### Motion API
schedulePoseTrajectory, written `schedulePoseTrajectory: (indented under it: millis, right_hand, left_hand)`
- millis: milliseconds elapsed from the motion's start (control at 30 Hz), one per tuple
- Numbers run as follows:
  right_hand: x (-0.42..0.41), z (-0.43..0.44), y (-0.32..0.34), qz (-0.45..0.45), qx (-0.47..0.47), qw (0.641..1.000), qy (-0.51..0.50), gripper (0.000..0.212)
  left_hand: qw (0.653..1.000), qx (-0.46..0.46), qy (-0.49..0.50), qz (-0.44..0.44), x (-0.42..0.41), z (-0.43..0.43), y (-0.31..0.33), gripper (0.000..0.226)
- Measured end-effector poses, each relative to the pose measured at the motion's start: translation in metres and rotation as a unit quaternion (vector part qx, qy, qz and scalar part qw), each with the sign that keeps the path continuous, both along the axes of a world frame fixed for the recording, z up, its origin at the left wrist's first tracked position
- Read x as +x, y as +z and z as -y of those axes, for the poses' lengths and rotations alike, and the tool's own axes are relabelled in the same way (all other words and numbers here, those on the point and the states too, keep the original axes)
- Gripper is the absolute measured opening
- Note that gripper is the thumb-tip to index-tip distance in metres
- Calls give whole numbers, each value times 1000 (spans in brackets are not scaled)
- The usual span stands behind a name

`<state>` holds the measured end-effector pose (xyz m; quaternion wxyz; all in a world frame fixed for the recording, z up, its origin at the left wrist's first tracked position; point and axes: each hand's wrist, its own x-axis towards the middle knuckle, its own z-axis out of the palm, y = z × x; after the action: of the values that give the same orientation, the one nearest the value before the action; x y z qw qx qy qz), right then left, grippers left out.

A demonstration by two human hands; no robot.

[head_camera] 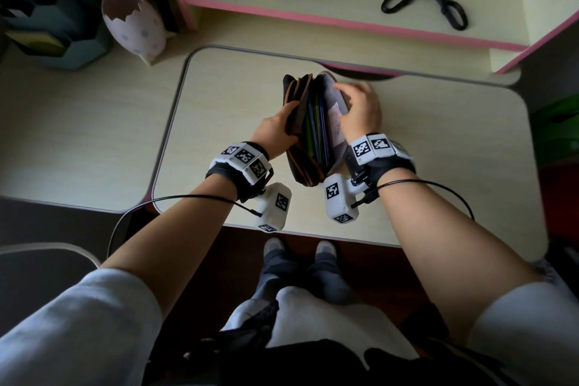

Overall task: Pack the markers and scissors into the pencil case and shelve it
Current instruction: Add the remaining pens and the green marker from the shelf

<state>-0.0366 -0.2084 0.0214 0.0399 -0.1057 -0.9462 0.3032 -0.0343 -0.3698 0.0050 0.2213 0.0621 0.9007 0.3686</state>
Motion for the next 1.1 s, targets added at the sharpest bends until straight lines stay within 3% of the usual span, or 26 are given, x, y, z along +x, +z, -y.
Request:
schedulePoseTrajectory:
  millis: [267, 533, 667, 800, 900, 1000, 1100]
  right_hand:
    - [7, -13, -15, 67, 43, 996, 45, 45]
    - [9, -13, -13, 17, 133, 989, 58, 16]
    - [11, -15, -12, -6, 149, 984, 96, 13]
    - [6, -16, -13, 7, 154, 978, 138, 19]
    - [3, -12, -14, 17, 168, 974, 149, 24]
    - [1, -8, -12, 29, 155, 979, 127, 28]
    - [2, -4, -12, 32, 144, 983, 113, 30]
  left_hand:
    - [999, -9, -6, -42, -8, -1, 3, 75]
    - [999, 7, -27, -36, -16, -6, 4, 76]
    - [998, 3, -60, -32, -20, -11, 4, 69]
    - [994, -19, -100, -39, -22, -21, 7, 44]
    - [990, -29, -133, -34, -21, -23, 9, 49]
    - [980, -99, -147, -95, -21, -20, 7, 57]
    - [966, -141, -124, -178, -24, -17, 3, 45]
